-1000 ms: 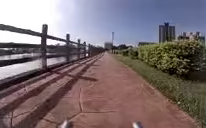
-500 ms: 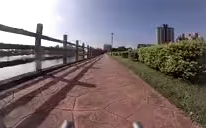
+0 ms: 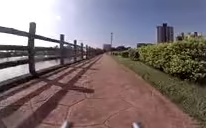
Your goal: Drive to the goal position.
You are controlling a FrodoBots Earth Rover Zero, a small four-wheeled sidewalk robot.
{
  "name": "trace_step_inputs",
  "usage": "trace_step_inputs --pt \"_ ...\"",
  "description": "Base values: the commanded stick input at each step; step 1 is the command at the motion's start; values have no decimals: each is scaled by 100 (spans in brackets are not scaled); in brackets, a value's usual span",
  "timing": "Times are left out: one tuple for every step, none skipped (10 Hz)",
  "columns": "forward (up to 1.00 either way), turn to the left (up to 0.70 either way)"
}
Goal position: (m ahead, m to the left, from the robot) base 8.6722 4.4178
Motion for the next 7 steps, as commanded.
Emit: trace_step_inputs --pt "50 0" --pt "50 0" --pt "50 0" --pt "50 0" --pt "50 0" --pt "50 0" --pt "50 0"
